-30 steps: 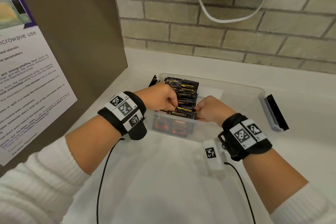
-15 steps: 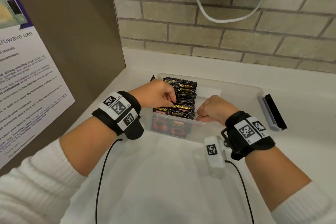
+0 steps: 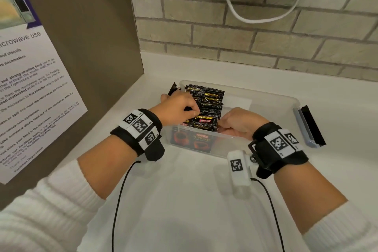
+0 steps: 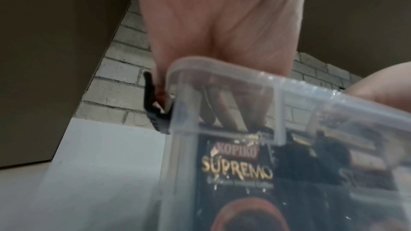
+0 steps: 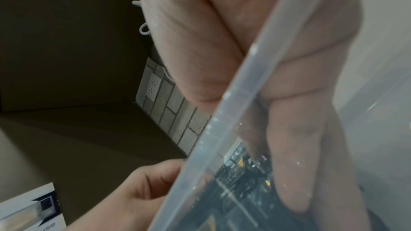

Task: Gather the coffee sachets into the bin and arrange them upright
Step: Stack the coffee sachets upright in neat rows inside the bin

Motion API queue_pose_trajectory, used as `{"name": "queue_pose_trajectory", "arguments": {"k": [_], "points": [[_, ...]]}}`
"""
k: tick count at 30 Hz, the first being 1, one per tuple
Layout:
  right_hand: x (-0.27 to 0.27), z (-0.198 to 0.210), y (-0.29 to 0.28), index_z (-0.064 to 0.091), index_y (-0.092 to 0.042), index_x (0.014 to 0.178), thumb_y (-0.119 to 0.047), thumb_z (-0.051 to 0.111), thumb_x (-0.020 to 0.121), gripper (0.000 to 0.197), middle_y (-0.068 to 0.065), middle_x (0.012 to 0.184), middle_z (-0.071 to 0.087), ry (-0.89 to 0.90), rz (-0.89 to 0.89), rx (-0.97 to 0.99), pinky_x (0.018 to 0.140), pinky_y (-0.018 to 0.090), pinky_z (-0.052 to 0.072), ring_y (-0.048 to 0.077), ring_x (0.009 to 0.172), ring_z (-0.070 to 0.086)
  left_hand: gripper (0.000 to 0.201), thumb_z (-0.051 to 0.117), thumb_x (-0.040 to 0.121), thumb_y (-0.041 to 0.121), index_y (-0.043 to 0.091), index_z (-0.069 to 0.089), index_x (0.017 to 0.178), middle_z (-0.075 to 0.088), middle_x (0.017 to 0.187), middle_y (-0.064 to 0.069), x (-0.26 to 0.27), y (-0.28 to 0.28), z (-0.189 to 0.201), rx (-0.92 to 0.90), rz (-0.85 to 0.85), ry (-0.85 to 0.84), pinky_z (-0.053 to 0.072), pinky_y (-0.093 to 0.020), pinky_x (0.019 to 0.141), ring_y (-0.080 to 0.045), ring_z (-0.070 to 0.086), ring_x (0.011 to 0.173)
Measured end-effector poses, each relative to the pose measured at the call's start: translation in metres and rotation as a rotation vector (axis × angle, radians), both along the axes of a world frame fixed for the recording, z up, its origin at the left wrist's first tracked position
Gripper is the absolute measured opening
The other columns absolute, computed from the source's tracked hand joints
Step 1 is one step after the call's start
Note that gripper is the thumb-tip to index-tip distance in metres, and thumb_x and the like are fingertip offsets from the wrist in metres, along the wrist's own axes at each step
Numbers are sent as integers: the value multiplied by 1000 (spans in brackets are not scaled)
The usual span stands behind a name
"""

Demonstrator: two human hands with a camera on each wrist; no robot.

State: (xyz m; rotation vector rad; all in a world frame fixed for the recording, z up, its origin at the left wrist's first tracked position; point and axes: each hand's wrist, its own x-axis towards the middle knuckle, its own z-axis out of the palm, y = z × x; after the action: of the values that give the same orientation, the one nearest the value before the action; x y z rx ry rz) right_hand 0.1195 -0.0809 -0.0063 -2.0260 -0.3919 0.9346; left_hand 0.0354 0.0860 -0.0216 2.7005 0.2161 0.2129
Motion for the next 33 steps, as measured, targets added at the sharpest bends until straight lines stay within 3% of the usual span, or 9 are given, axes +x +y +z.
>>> {"name": "queue_pose_trajectory", "arguments": {"k": [6, 11, 14, 17, 20, 22, 24, 27, 33], "points": [[-6, 1, 8, 61, 5, 112, -19, 47, 96, 32, 11, 95, 61, -299, 166, -271, 89, 33, 47, 21, 87, 55, 11, 64, 84, 39, 29, 67, 84, 57, 105, 10, -1, -6, -6, -68, 20, -83, 18, -34, 83, -9, 38, 111], [-8, 0, 10, 60, 2, 118, -11, 46, 94, 31, 18, 120, 62, -369, 197, -330, 84, 28, 43, 21, 90, 52, 10, 66, 83, 35, 26, 69, 84, 52, 110, 10, 5, -8, -5, 5, 29, 9, 20, -35, 82, -12, 34, 115], [-1, -4, 7, 61, 7, 114, -6, 48, 93, 27, 19, 113, 65, -233, 121, -229, 82, 26, 47, 19, 83, 56, 11, 67, 82, 34, 24, 69, 85, 50, 108, 9, 6, -5, -5, -3, 17, -10, 19, -33, 80, -14, 35, 115], [7, -2, -2, 62, 4, 102, -2, 49, 92, 18, 20, 112, 67, -101, 40, -162, 96, 35, 50, 23, 94, 65, 12, 68, 81, 31, 21, 69, 87, 51, 108, 6, 6, -2, -4, -15, 16, -43, 21, -33, 82, -14, 36, 114], [10, -1, -8, 54, 12, 117, 4, 47, 91, 29, 29, 123, 58, -43, -23, -84, 99, 39, 48, 31, 101, 62, 8, 67, 82, 32, 25, 68, 87, 53, 105, 7, 5, 3, -2, -58, -9, -41, 29, -41, 95, -17, 40, 114], [11, 1, -9, 49, 10, 124, 0, 44, 93, 33, 28, 127, 54, -21, -90, -15, 96, 41, 49, 37, 114, 58, 9, 61, 87, 31, 26, 68, 88, 55, 105, 6, 4, 8, -2, -72, 29, -114, 29, -46, 100, -19, 42, 112], [11, 1, -7, 43, 2, 131, -9, 43, 97, 36, 23, 130, 52, -6, -123, 32, 94, 39, 50, 34, 119, 54, 14, 54, 92, 28, 24, 68, 94, 55, 115, 5, 2, 10, -2, -56, 159, -206, 24, -35, 97, -18, 39, 116], [6, 2, -2, 40, -14, 129, -30, 38, 100, 33, 13, 112, 52, 250, -129, 143, 80, 35, 47, 26, 102, 53, 26, 43, 97, 23, 24, 61, 115, 46, 131, 2, 1, 12, -7, -103, 323, -208, 19, -27, 94, -19, 32, 125], [-6, 5, 11, 35, -7, 141, -26, 30, 103, 43, 16, 148, 34, 481, -91, 170, 62, 40, 48, 33, 135, 37, 39, 40, 92, -5, 7, 55, 126, 37, 138, -17, 1, 17, -15, -275, 293, -154, 22, -33, 114, -32, 34, 130]]}}
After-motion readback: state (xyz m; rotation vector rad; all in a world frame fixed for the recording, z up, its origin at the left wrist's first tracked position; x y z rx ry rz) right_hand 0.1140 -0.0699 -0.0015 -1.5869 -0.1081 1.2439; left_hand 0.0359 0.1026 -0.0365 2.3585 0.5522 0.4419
